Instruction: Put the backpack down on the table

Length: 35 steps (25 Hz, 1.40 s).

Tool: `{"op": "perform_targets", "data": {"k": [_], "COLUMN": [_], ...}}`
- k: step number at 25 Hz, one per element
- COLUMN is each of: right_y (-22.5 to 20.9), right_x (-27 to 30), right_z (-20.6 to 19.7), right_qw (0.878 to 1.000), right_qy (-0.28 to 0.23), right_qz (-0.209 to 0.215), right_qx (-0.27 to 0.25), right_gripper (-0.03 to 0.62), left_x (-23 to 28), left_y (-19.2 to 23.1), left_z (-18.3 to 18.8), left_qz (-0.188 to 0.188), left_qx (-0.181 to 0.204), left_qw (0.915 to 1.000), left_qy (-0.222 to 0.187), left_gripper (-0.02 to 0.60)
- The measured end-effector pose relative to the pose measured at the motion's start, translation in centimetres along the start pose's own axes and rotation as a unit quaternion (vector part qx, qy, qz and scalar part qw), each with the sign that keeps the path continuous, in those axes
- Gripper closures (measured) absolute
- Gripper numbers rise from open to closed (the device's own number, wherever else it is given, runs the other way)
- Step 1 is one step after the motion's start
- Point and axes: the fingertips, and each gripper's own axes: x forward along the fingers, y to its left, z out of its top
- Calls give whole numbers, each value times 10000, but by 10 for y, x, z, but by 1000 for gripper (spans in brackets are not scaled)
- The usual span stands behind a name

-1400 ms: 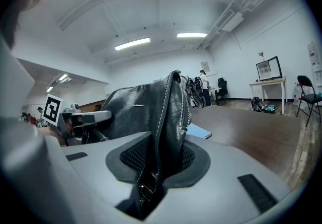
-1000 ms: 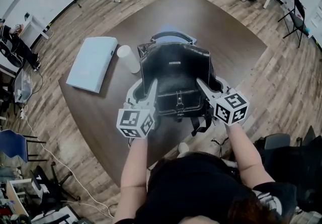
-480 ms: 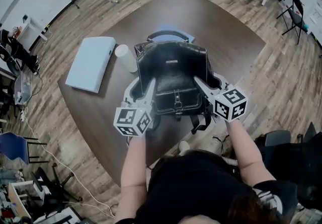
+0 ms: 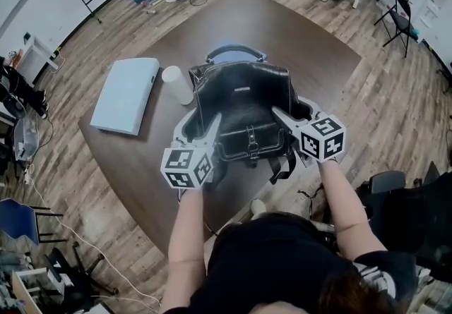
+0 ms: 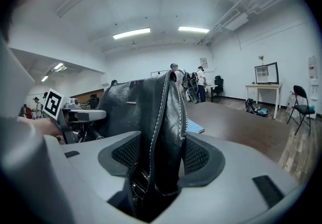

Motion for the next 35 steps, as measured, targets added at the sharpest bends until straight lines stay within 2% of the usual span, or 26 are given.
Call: {"op": "perform_targets", "data": {"k": [5, 15, 22, 35], "right_y": [-4, -6, 5, 46], "right_x": [-9, -46, -70, -77], "right_z": [11, 21, 27, 16], "right_qw": [9997, 9964, 9935, 9950], "right_qy": [-51, -393, -643, -610], "right_qz": [-221, -754, -944, -789], "right_qx": [-3, -1, 21, 100], "right_gripper": [352, 322, 390, 522], "left_x": [-5, -21, -37, -76], "left_y": [-1, -13, -18, -23], "left_z": [5, 14, 15, 15], "left_qz": [-54, -100, 7, 163], "left_qx": [65, 175, 155, 8], "left_qw": [9999, 9998, 9998, 9996], "left_qy": [83, -38, -109, -249], "left_gripper": [351, 351, 368, 470]}}
